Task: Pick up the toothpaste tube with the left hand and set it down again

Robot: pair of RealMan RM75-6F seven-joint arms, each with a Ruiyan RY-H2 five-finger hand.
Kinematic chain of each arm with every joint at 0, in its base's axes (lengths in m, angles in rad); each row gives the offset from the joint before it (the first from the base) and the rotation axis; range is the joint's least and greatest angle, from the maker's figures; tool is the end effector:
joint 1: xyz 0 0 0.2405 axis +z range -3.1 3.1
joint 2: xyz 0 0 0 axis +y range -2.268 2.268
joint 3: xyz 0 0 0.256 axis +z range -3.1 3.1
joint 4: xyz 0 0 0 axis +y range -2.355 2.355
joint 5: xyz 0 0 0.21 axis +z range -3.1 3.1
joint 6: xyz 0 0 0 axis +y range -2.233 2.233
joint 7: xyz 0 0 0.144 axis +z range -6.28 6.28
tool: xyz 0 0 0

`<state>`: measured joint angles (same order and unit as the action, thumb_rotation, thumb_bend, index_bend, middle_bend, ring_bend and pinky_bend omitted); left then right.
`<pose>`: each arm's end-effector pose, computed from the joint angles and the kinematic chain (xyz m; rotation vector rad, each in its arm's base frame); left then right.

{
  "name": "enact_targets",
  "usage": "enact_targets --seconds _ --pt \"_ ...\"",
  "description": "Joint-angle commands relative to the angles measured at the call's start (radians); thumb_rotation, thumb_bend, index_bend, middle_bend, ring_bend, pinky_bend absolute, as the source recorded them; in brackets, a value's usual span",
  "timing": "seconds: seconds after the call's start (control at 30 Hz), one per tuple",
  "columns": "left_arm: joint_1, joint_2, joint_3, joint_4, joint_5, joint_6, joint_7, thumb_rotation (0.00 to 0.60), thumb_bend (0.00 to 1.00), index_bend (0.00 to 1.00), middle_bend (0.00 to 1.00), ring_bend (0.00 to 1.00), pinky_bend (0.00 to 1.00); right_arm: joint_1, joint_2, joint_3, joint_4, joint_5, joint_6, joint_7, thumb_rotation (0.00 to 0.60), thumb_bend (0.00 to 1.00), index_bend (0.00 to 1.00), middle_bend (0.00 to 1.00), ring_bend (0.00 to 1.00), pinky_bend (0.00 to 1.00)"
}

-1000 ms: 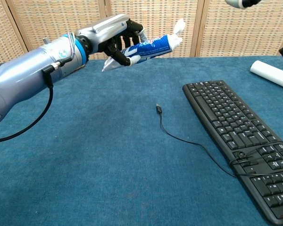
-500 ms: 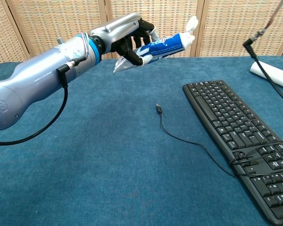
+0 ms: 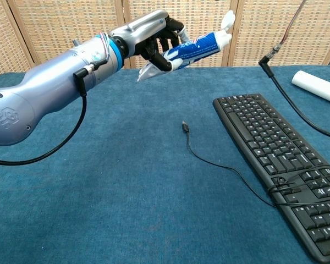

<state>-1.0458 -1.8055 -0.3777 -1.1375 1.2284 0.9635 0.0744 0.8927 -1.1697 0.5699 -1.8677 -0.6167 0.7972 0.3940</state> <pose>-0.0111 0.4086 -0.0406 -1.8205 -0.8742 -1.3960 -0.0260 -0.3889 0.1166 1.2689 -1.9465 1.6376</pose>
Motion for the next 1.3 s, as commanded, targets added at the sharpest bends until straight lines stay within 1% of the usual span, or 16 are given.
enact_targets --seconds 0.03,0.2,0.53,0.77,1.03,1.17,1.3 --pt "-0.003 0.003 -0.004 -0.014 -0.009 -0.003 0.004 0.600 0.54 0.63 0.60 0.48 0.51 0.009 -0.017 -0.010 0.015 0.004 0.009 -0.011 0.600 0.69 0.00 0.00 0.00 0.00" --pt "-0.008 0.007 -0.006 -0.037 -0.022 -0.002 0.022 0.600 0.54 0.63 0.60 0.48 0.51 0.019 -0.056 -0.016 0.035 0.008 0.050 -0.024 0.600 0.69 0.00 0.00 0.00 0.00" --pt "-0.019 -0.006 -0.019 -0.074 -0.075 -0.010 0.053 0.600 0.54 0.63 0.60 0.48 0.51 0.045 -0.112 0.000 0.059 0.035 0.106 -0.049 0.600 0.69 0.00 0.00 0.00 0.00" --pt "-0.026 -0.011 -0.032 -0.110 -0.098 0.005 0.084 0.600 0.54 0.63 0.60 0.48 0.51 0.055 -0.154 -0.008 0.073 0.039 0.134 -0.074 0.600 0.68 0.00 0.00 0.00 0.00" --pt "-0.023 0.001 -0.029 -0.137 -0.106 0.016 0.102 0.600 0.54 0.63 0.60 0.48 0.51 0.053 -0.165 -0.008 0.080 0.031 0.143 -0.094 0.600 0.69 0.00 0.00 0.00 0.00" --pt "-0.014 0.010 -0.020 -0.147 -0.097 0.022 0.092 0.600 0.54 0.63 0.60 0.48 0.51 0.046 -0.166 -0.009 0.084 0.030 0.144 -0.099 0.600 0.68 0.01 0.00 0.00 0.00" --pt "-0.008 0.014 -0.020 -0.146 -0.091 0.032 0.075 0.600 0.54 0.63 0.61 0.48 0.51 0.037 -0.167 -0.011 0.085 0.028 0.144 -0.098 0.600 0.68 0.01 0.00 0.00 0.00"
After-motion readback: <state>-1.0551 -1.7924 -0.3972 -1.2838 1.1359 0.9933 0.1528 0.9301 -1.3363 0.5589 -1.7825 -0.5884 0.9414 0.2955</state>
